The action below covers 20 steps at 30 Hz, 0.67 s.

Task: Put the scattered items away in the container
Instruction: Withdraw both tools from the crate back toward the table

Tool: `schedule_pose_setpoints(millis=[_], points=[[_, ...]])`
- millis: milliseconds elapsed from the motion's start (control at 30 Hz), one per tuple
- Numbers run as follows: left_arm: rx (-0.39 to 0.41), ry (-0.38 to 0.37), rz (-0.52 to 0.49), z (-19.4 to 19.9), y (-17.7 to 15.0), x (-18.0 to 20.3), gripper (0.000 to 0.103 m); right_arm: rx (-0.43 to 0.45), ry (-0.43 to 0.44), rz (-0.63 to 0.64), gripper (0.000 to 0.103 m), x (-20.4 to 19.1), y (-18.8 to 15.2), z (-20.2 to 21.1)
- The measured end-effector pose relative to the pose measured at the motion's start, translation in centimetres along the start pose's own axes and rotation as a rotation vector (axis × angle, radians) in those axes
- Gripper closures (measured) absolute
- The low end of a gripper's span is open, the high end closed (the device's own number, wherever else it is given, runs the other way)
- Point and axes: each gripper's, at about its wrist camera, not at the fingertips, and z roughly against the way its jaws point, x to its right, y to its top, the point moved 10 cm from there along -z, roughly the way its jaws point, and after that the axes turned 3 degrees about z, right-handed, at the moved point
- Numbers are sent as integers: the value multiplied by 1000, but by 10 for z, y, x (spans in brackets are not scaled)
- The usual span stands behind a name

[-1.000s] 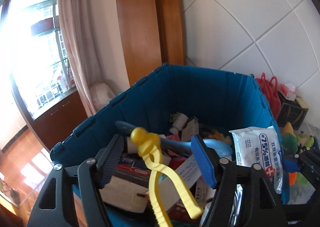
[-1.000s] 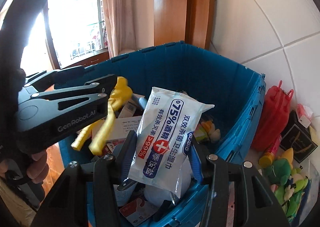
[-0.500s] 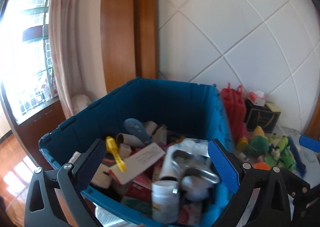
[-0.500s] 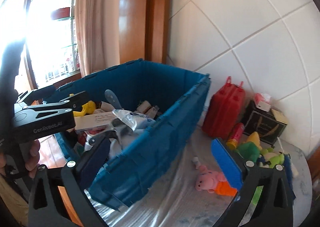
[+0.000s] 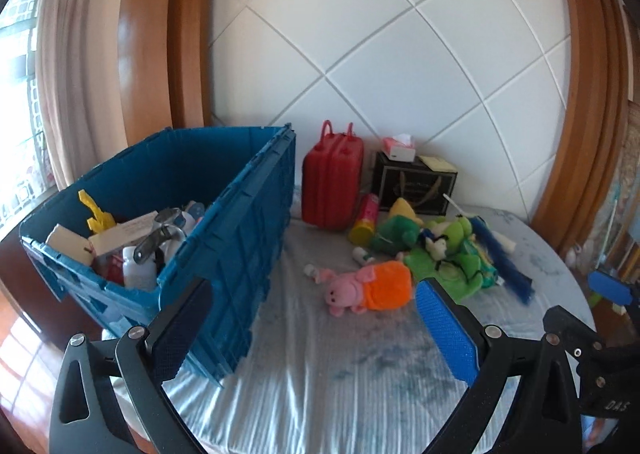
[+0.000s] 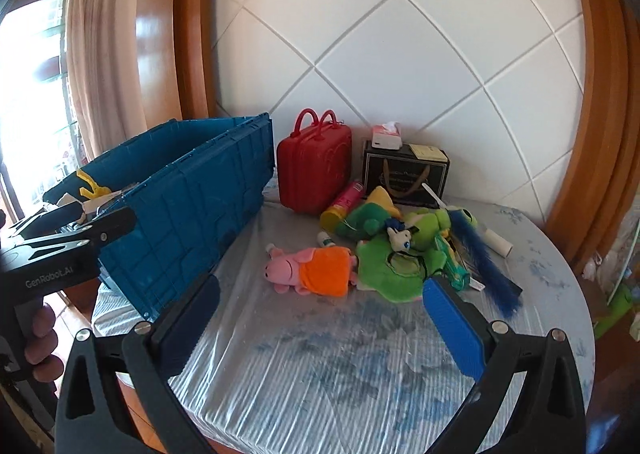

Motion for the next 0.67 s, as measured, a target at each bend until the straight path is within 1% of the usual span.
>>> schedule_pose_setpoints(millis=[100,200,300,400,500,667], points=[[0,-4,-32,18,-9,10,1,4,-11,-13,0,8,-10,17],[2,-5,-55,31,-15,13,1,13,-18,-31,0,7,-16,31],[-5,0,-70,42,-22,9,1,14,-19,-35,0,-1,-23,39],[-13,-5,-61,51,-27,2,1,-12,-16,-57,0,-8,-33,39],[1,2,-52,64,-30,-6,1,-18,-15,-49,0,-17,-39,45],[10,5,-49,78,-33,-16,1,-18,-25,-72,0,-20,-46,56]])
